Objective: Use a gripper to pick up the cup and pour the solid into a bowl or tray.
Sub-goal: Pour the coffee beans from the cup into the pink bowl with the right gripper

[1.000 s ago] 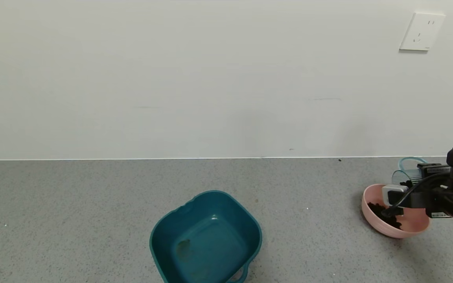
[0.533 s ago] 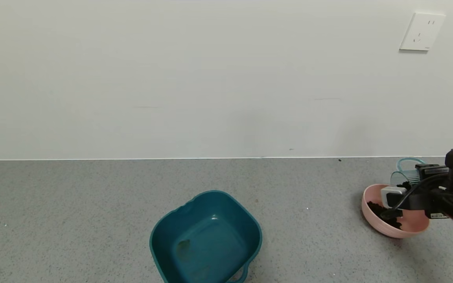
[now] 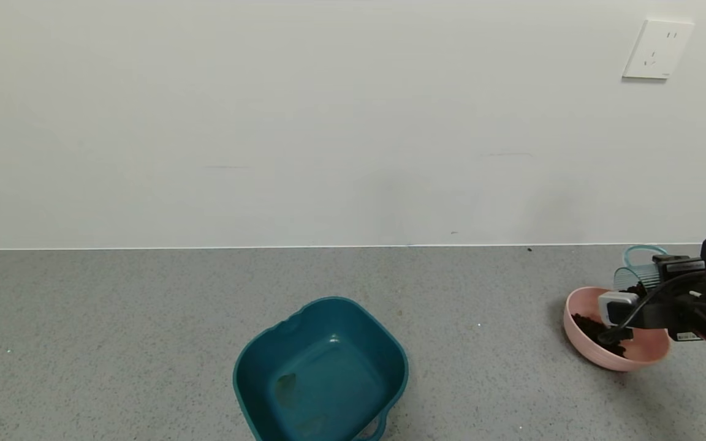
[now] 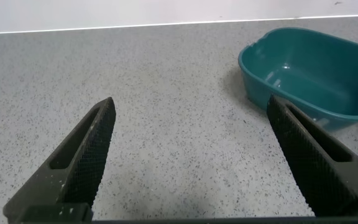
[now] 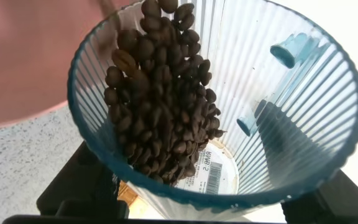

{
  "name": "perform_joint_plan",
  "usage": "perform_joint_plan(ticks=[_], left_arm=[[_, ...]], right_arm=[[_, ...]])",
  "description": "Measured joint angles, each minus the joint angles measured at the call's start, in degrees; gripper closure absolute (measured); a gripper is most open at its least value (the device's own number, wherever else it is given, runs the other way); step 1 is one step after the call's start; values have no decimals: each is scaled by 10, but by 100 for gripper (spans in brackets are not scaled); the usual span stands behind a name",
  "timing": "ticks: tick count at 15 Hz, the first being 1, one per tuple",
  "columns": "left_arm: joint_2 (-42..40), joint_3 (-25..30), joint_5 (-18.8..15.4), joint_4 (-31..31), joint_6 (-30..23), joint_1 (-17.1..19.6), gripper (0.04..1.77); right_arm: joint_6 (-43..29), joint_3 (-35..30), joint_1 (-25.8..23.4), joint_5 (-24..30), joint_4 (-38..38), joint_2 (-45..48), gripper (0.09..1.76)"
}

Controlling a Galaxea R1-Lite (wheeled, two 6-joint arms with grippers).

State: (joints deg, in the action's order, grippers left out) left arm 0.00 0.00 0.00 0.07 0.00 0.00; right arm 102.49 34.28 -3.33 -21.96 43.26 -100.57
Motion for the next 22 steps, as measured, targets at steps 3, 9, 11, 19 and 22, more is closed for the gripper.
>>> perform_joint_plan(ticks=[3, 9, 11, 19, 22], left_arm=[[0, 0, 0, 0, 0, 0, 6], [0, 0, 0, 0, 0, 0, 6], [0, 0, 0, 0, 0, 0, 6], [0, 0, 0, 0, 0, 0, 6], [0, 0, 0, 0, 0, 0, 6]], right_arm=[[1, -7, 0, 0, 9, 0, 46], [1, -15, 3, 0, 19, -1, 46], [1, -17, 3, 0, 24, -1, 46], [-32, -36, -10, 7, 55, 13, 46], [-109, -45, -14, 7, 56, 22, 46]])
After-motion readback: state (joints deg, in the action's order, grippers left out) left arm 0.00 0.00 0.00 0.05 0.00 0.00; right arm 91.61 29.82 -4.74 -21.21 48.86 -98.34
